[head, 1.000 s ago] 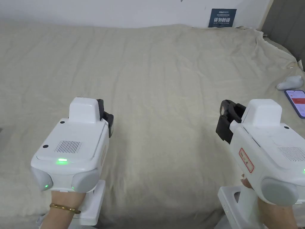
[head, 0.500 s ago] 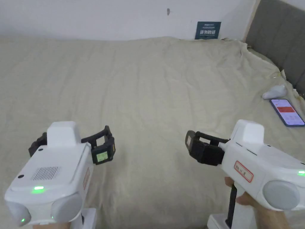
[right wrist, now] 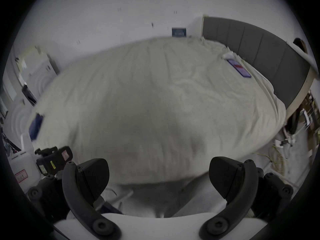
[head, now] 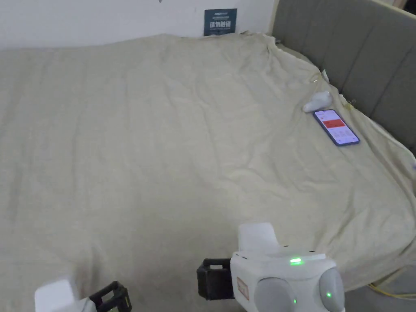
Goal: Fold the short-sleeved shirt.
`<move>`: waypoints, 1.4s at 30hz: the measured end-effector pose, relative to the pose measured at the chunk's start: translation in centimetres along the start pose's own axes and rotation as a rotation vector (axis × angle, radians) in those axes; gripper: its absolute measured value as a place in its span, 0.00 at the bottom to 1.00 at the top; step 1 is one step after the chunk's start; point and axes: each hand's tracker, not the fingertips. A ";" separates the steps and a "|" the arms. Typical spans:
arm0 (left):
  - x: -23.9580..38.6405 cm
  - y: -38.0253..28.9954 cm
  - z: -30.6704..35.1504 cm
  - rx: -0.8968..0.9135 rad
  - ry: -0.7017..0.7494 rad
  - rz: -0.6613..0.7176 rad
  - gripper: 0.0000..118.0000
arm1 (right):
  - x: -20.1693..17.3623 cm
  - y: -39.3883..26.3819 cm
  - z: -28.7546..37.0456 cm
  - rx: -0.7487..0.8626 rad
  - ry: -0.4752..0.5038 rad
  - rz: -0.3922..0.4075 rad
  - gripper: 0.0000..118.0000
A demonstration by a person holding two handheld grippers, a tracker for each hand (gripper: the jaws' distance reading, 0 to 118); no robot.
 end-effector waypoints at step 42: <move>-5.0 21.8 -14.7 0.128 0.096 0.171 1.00 | 10.5 20.1 -19.1 0.178 -0.196 -0.271 0.91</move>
